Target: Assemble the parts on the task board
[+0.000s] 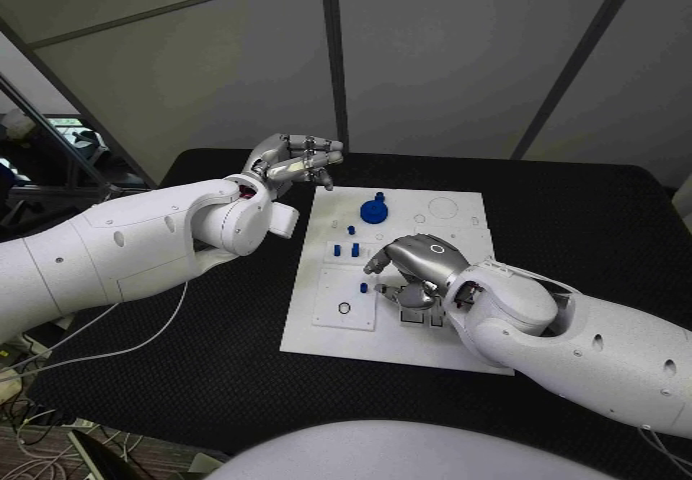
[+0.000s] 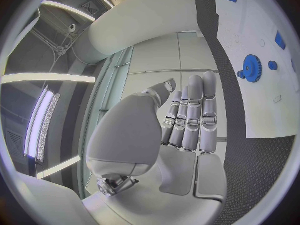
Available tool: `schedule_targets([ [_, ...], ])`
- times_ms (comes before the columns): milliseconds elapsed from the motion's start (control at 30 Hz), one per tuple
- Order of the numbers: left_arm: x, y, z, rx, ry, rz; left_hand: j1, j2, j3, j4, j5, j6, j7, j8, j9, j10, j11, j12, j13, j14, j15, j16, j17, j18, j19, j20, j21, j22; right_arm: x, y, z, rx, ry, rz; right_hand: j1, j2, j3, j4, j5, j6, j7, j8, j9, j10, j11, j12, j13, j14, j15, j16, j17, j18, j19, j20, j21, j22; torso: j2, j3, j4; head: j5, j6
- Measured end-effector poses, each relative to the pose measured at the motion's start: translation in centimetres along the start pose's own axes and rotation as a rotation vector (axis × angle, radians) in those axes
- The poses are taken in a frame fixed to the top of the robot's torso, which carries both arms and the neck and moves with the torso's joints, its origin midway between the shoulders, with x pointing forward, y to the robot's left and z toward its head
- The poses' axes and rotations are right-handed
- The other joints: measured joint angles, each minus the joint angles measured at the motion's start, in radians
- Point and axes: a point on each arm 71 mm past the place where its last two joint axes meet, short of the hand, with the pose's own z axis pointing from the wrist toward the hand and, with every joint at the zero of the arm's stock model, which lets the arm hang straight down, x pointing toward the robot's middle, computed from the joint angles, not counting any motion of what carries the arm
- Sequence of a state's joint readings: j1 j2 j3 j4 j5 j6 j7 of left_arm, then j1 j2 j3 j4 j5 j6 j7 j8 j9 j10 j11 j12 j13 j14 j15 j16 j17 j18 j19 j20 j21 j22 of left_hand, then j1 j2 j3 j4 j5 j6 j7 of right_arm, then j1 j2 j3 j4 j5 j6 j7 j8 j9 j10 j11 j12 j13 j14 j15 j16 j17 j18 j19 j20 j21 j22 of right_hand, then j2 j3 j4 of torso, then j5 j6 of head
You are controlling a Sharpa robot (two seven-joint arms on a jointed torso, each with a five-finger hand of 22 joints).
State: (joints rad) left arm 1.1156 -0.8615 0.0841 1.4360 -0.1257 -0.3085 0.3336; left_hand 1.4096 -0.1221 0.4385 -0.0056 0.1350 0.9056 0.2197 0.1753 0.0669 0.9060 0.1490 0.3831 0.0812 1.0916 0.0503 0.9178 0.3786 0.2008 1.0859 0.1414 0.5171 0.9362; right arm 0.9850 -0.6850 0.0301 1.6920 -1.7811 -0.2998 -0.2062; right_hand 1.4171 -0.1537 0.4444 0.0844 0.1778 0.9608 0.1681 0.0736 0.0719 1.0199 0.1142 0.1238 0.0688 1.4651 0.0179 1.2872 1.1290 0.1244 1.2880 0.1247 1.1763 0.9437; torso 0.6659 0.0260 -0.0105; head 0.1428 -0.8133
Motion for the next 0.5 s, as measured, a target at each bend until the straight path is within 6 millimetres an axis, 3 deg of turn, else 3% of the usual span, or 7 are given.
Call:
schedule_targets([
  [267,-0.1,0.0,0.0,-0.003,0.001,0.000,0.000,0.000,0.000,0.000,0.000,0.000,0.000,0.000,0.000,0.000,0.000,0.000,0.000,0.000,0.000,0.000,0.000,0.000,0.000,0.000,0.000,0.000,-4.0,-3.1,-1.4,0.077,-0.046,-0.020,-0.014,-0.014,-0.025,0.000,0.004,-0.003,-0.010,-0.001,-0.002,-0.025,-0.003,0.015,-0.001,0.000,0.000,0.000,-0.018,0.000,-0.005,-0.005,-0.005,-0.016,-0.005,-0.0016,-0.0030,-0.026,0.024],
  [367,-0.1,0.0,0.0,-0.004,0.002,0.000,0.000,0.000,0.000,0.000,0.000,0.000,0.000,0.000,0.000,0.000,0.000,0.000,0.000,0.000,0.000,0.000,0.000,0.000,0.000,0.000,0.000,0.000,-5.3,-4.7,-1.8,0.121,-0.047,-0.031,-0.026,-0.026,-0.063,0.004,0.017,-0.016,-0.023,-0.004,-0.003,-0.047,0.000,0.026,-0.001,0.000,0.000,0.000,-0.017,0.000,-0.009,-0.002,-0.005,-0.016,-0.005,-0.0021,-0.0031,-0.034,0.036],
  [500,-0.1,0.1,0.0,-0.005,0.002,-0.001,0.000,0.000,0.000,0.000,0.000,0.000,0.000,0.000,0.000,0.000,0.000,0.004,0.000,0.000,0.000,0.000,0.000,0.000,0.000,0.000,0.000,0.000,-5.7,-6.4,-2.1,0.169,-0.027,-0.039,-0.028,-0.028,-0.124,0.014,0.007,-0.025,-0.032,-0.004,-0.004,-0.076,0.004,0.040,-0.001,0.000,0.000,0.000,-0.022,0.000,-0.009,-0.002,-0.009,-0.020,-0.005,-0.0029,-0.0036,-0.039,0.044],
])
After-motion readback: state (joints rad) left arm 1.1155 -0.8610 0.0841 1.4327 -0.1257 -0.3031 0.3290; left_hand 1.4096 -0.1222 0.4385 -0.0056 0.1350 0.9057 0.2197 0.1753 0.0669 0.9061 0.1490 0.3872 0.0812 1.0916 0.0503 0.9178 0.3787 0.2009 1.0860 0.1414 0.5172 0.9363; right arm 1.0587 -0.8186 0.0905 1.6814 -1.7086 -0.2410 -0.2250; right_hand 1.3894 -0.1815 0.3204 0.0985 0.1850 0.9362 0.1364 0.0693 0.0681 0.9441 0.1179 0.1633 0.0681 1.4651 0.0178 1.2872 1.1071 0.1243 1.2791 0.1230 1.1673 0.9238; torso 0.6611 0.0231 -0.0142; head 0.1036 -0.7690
